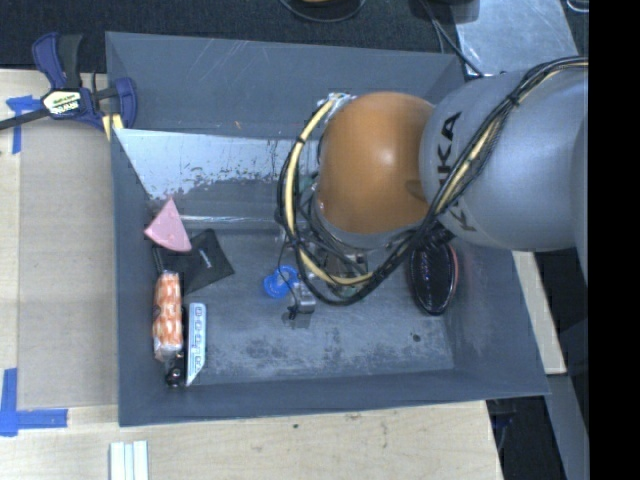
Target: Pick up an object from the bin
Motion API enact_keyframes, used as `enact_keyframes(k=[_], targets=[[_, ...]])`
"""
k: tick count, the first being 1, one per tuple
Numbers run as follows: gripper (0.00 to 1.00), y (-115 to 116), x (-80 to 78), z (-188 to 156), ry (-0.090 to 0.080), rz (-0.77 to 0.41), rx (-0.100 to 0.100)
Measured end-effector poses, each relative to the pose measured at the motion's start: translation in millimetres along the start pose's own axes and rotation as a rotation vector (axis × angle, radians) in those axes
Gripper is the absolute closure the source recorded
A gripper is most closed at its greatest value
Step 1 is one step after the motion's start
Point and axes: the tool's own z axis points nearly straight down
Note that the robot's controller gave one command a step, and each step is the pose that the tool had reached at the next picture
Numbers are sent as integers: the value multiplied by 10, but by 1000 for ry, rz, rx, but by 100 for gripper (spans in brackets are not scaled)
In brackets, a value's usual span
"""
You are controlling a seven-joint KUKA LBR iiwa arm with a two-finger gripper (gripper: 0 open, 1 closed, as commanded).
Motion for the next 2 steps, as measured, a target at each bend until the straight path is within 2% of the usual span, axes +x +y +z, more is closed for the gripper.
enact_keyframes(k=[1,2], targets=[[0,-8,-20,-45,-8,3,-1],[0,-205,-481,1066,-2,-116,0]])
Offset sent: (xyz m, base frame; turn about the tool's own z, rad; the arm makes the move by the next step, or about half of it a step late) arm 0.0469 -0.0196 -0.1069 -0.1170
